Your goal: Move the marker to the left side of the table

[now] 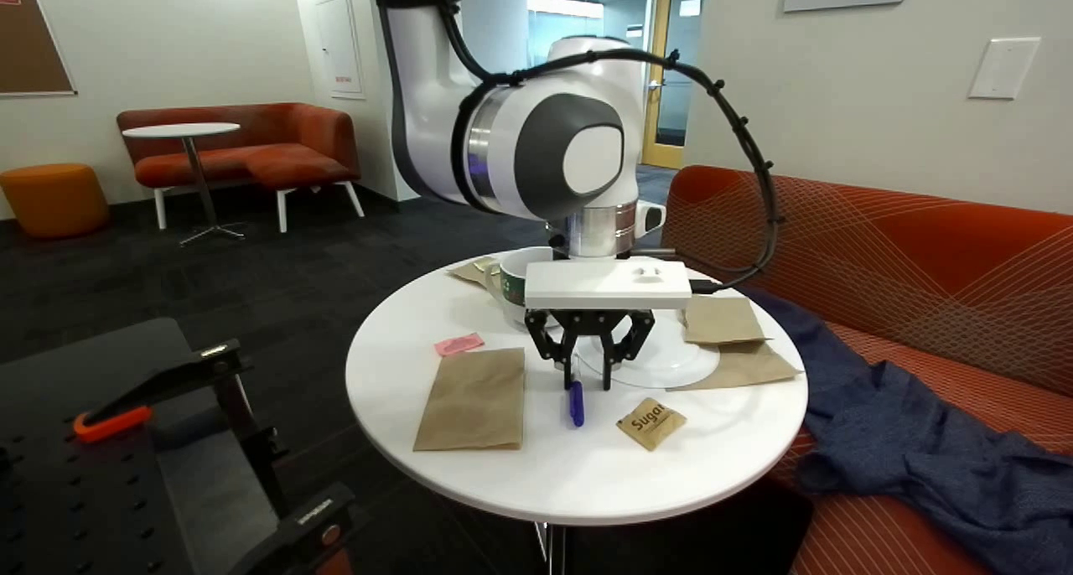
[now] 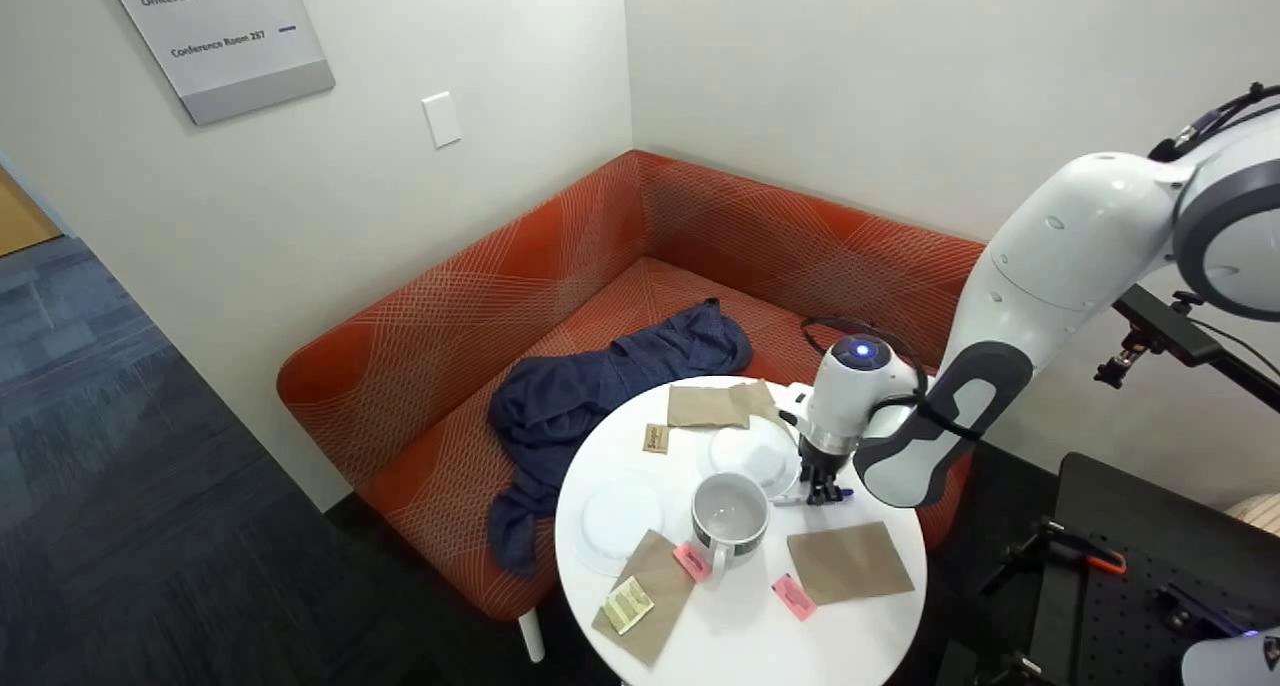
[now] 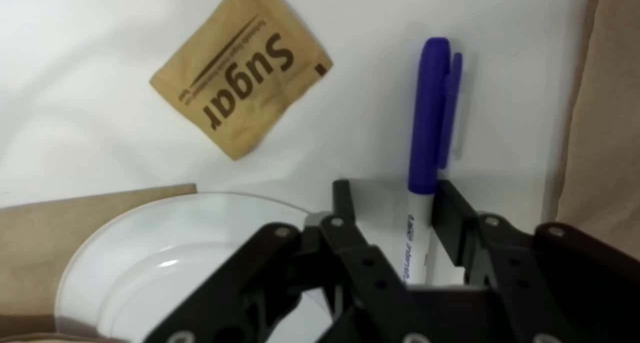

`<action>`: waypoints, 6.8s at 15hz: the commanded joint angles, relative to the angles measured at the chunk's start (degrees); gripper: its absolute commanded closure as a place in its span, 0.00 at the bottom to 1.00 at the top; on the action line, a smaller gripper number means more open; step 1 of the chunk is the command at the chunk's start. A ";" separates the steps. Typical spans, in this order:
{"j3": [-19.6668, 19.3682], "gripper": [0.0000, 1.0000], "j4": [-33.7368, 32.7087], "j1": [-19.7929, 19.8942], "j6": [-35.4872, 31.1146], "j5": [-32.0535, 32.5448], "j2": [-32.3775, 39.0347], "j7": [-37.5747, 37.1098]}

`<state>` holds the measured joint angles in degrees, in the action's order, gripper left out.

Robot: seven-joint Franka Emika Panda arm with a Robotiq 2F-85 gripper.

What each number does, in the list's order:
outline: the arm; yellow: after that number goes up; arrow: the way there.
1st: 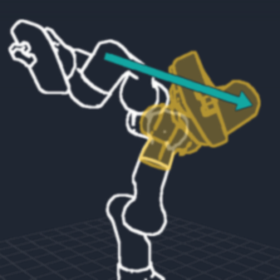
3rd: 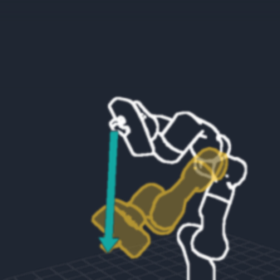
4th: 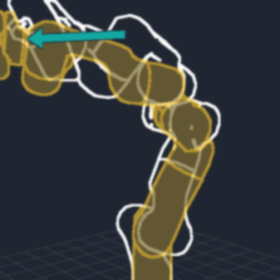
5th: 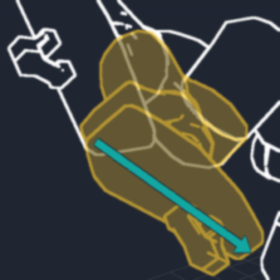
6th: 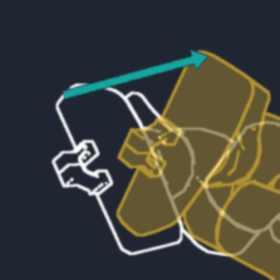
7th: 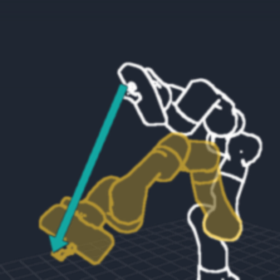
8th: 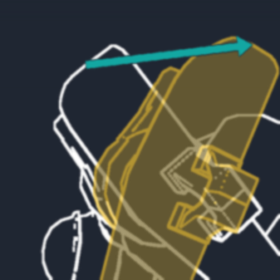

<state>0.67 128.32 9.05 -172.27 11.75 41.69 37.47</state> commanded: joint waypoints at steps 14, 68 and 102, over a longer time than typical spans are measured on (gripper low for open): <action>1.55 0.97 9.58 1.12 -0.62 2.01 -13.44 -10.33; 7.16 0.97 4.24 -18.49 -5.33 2.35 -2.62 -17.24; 34.67 0.00 29.15 -1.17 1.77 -18.35 -39.90 -14.77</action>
<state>26.63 153.45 1.74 -174.69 2.48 9.54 19.40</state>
